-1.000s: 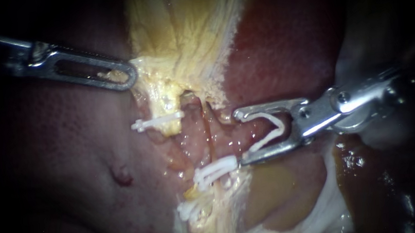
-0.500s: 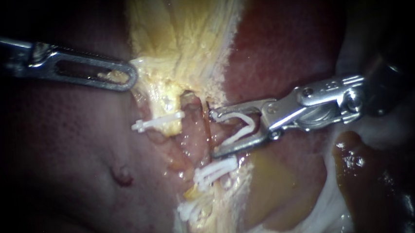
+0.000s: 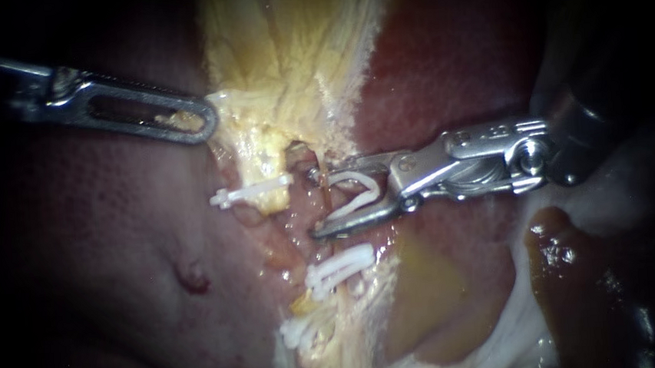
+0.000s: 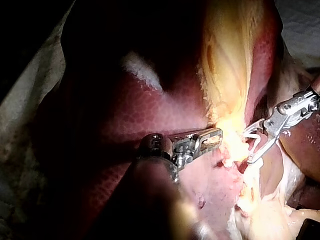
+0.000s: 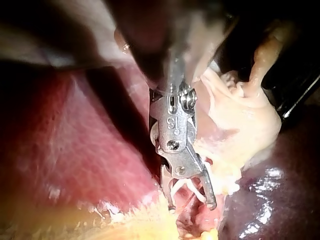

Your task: Clipping third clip right tube

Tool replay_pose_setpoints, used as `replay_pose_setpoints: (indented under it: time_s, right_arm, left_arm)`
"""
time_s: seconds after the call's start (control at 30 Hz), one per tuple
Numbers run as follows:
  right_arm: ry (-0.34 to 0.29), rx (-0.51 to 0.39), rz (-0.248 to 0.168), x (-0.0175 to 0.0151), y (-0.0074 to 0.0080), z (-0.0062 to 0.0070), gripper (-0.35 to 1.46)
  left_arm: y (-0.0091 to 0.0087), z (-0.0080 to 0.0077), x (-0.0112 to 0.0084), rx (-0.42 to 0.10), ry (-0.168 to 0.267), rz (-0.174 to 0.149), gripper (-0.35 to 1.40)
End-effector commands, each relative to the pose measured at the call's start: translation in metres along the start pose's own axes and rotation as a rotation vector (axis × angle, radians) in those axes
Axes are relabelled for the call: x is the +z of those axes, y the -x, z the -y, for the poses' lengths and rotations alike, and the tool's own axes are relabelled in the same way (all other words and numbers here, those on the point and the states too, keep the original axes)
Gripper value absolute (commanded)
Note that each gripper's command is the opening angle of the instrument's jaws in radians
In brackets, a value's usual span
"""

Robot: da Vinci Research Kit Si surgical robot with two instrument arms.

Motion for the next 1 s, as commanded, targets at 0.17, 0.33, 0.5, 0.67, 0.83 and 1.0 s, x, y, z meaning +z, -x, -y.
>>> replay_pose_setpoints:
  time_s: [0.17, 0.33, 0.5, 0.67, 0.83, 1.0]
  right_arm:
    - [-0.033, 0.040, -0.051, 0.0004, -0.0002, -0.0002, 0.49]
    - [-0.064, 0.084, -0.096, 0.0004, -0.0002, -0.0002, 0.49]
    - [-0.134, 0.133, -0.150, 0.0004, -0.0002, -0.0001, 0.49]
    - [-0.201, 0.163, -0.193, 0.0000, -0.0004, 0.0005, 0.49]
    - [-0.238, 0.166, -0.217, -0.0004, -0.0010, 0.0016, 0.49]
    - [-0.274, 0.164, -0.244, -0.0007, -0.0023, 0.0030, 0.49]
  left_arm:
    - [0.0000, 0.0000, 0.0000, 0.000, 0.000, 0.000, -0.35]
    - [0.0000, 0.0000, 0.0000, 0.000, 0.000, 0.000, -0.35]
    - [0.0000, 0.0000, 0.0000, 0.000, 0.000, 0.000, -0.35]
    - [0.0000, -0.0001, 0.0000, 0.000, 0.000, 0.000, -0.35]
    - [0.0000, -0.0003, 0.0000, 0.000, 0.000, 0.000, -0.35]
    - [0.0000, -0.0003, 0.0000, 0.000, 0.000, 0.000, -0.35]
